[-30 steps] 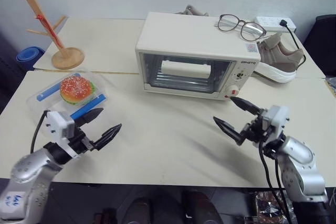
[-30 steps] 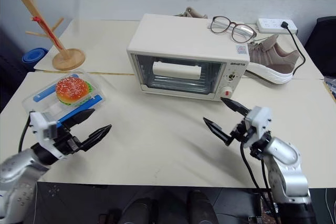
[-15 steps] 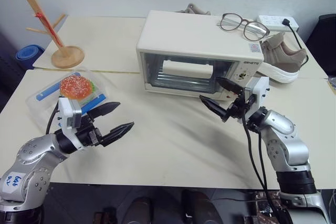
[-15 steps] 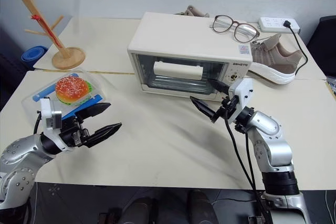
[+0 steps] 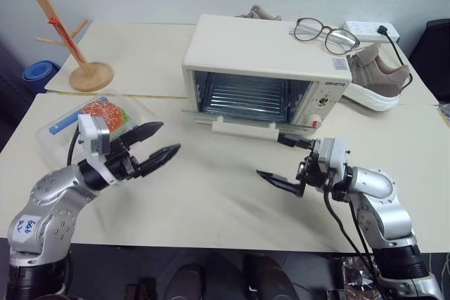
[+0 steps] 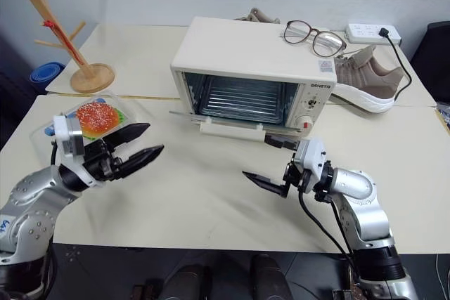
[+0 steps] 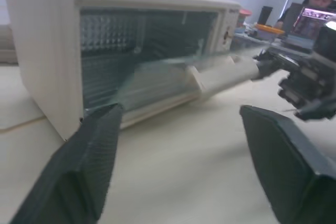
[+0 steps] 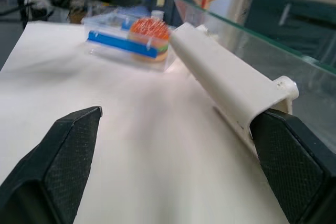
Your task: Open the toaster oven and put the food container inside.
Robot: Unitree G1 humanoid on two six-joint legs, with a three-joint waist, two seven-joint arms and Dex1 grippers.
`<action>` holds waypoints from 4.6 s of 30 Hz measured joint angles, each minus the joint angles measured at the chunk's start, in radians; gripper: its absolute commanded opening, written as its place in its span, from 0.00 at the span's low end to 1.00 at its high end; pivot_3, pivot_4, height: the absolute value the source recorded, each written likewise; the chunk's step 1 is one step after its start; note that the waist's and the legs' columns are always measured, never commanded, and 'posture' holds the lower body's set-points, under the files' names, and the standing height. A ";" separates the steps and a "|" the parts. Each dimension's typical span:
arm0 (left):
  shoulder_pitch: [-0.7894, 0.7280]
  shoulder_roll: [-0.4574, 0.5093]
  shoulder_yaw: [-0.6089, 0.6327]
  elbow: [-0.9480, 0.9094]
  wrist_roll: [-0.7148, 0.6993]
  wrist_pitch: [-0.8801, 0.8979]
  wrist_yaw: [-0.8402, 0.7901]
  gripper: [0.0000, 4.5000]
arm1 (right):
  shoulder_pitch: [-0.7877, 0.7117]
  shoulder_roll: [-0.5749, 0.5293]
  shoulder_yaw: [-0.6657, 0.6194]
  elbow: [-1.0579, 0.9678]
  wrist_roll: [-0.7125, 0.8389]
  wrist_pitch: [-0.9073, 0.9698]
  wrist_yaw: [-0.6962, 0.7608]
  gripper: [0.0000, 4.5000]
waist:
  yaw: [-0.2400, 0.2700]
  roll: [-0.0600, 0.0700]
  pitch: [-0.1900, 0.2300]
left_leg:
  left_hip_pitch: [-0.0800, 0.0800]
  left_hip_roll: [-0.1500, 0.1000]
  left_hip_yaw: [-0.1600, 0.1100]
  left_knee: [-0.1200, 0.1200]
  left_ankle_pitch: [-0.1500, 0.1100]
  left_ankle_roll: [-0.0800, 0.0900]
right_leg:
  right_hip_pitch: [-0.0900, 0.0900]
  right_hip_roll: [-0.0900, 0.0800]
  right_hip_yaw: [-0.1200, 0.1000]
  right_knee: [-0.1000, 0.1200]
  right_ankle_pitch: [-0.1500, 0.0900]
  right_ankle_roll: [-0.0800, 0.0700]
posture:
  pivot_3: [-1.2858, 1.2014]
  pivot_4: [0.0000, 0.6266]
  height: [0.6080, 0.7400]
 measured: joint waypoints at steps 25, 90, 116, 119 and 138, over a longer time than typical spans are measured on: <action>-0.247 -0.073 -0.322 0.416 0.420 -0.225 -0.150 0.01 | 0.452 -0.094 -0.236 -0.032 -0.015 -0.128 -0.028 1.00 | 0.017 0.000 0.000 | 0.000 0.000 0.003 0.005 -0.001 0.003 | 0.003 0.001 0.002 -0.001 0.001 0.003 | 0.52 0.24 1.00; -0.040 0.330 0.381 0.472 -0.072 0.759 0.660 0.06 | 0.036 0.091 -0.005 0.079 0.036 -0.220 0.055 1.00 | -0.024 -0.004 -0.001 | 0.001 0.001 -0.002 -0.004 0.002 -0.006 | -0.001 -0.002 -0.001 0.000 0.000 -0.001 | 0.52 0.24 1.00; -0.551 -0.115 0.031 0.029 -0.093 1.161 0.821 0.06 | 0.275 -0.018 -0.167 0.077 0.024 -0.307 -0.002 1.00 | 0.002 -0.004 0.000 | 0.000 0.000 0.000 0.001 0.005 -0.011 | 0.000 0.001 0.001 0.002 0.001 0.001 | 0.52 0.24 1.00; -0.578 -0.205 0.011 0.037 -0.054 1.161 0.840 0.06 | 0.319 -0.011 -0.173 0.046 0.021 -0.323 -0.029 1.00 | 0.004 -0.004 0.000 | 0.000 -0.001 0.000 0.002 0.005 -0.011 | 0.000 0.001 0.000 0.003 0.001 0.001 | 0.52 0.24 1.00; -0.609 -0.224 -0.009 0.140 0.056 0.953 0.567 0.72 | 0.404 -0.045 -0.180 -0.094 0.030 -0.241 -0.136 1.00 | 0.000 -0.004 0.000 | 0.001 0.000 0.001 0.003 0.007 -0.013 | 0.001 0.003 0.001 0.004 0.001 0.001 | 0.52 0.24 1.00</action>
